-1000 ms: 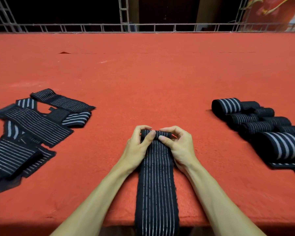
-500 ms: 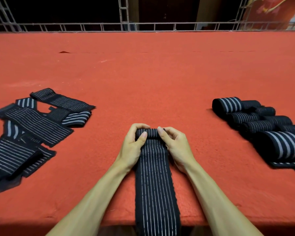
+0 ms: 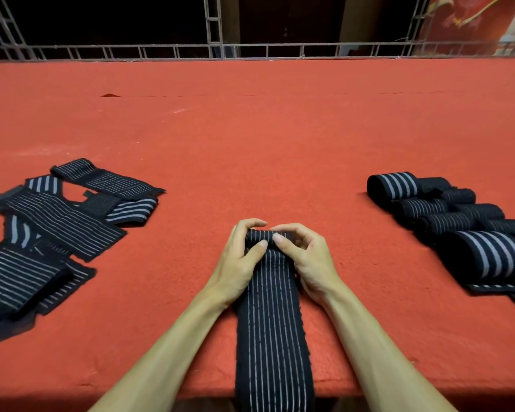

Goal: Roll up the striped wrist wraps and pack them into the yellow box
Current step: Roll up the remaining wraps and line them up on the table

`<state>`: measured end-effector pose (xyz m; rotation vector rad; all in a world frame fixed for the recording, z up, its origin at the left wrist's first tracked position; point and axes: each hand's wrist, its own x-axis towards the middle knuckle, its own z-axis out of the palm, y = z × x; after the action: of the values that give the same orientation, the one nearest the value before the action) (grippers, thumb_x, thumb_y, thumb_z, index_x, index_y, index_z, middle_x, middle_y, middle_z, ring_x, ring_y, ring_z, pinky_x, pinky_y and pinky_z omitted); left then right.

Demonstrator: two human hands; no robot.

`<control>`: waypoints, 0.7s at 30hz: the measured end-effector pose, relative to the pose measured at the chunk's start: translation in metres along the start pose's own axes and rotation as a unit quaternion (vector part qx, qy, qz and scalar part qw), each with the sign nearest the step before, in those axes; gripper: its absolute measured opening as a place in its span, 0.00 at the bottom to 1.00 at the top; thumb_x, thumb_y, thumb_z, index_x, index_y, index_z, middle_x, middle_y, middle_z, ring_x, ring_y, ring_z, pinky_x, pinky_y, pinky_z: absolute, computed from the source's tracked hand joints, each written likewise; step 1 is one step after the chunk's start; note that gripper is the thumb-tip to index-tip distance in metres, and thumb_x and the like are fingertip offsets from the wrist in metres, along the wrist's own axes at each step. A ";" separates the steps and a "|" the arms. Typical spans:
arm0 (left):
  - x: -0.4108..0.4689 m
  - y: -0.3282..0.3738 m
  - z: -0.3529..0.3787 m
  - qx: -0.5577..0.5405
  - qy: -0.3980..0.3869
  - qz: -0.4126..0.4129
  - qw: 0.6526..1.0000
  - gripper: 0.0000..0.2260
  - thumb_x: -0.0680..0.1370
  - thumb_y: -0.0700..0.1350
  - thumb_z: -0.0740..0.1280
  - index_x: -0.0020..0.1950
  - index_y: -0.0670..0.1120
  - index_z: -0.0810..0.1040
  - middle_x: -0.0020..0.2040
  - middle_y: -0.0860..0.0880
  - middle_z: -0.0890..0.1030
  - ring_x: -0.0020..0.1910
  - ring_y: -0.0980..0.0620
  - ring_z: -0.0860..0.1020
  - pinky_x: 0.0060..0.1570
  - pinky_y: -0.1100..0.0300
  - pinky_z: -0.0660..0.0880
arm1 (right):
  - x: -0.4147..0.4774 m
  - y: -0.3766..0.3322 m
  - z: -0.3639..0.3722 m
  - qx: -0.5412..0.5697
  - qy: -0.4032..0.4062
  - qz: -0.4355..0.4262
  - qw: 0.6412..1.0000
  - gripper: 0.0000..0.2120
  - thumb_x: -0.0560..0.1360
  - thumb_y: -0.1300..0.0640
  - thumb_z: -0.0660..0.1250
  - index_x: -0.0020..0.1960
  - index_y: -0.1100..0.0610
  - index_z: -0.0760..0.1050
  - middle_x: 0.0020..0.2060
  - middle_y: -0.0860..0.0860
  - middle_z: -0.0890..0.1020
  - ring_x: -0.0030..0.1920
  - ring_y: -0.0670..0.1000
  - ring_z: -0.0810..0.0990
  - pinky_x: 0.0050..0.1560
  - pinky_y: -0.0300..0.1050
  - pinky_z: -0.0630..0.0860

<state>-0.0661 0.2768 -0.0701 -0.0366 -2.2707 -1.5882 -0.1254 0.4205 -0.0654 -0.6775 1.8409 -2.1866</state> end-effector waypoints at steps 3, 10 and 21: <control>0.001 0.002 0.002 -0.006 0.010 -0.025 1.000 0.16 0.73 0.65 0.57 0.57 0.62 0.69 0.54 0.57 0.76 0.55 0.61 0.75 0.56 0.62 0.70 | 0.000 0.002 -0.001 -0.004 -0.009 -0.021 1.000 0.09 0.73 0.65 0.71 0.52 0.58 0.80 0.44 0.50 0.84 0.46 0.47 0.82 0.46 0.39 0.76; 0.000 0.002 0.002 -0.049 0.017 -0.043 0.998 0.14 0.76 0.59 0.59 0.57 0.54 0.72 0.48 0.54 0.80 0.46 0.62 0.78 0.47 0.64 0.74 | 0.000 0.002 -0.003 0.009 0.007 -0.033 0.999 0.14 0.70 0.68 0.73 0.53 0.55 0.79 0.45 0.51 0.84 0.46 0.48 0.82 0.47 0.42 0.77; -0.001 -0.001 -0.001 -0.110 0.032 -0.005 0.993 0.08 0.75 0.45 0.66 0.53 0.52 0.76 0.44 0.58 0.80 0.45 0.56 0.78 0.46 0.58 0.75 | -0.001 -0.004 0.006 -0.006 0.009 0.037 0.999 0.19 0.75 0.45 0.66 0.47 0.61 0.81 0.43 0.58 0.83 0.44 0.52 0.80 0.49 0.54 0.76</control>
<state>-0.0648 0.2761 -0.0712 -0.0320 -2.0430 -1.8103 -0.1213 0.4163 -0.0606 -0.5848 1.8582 -2.1435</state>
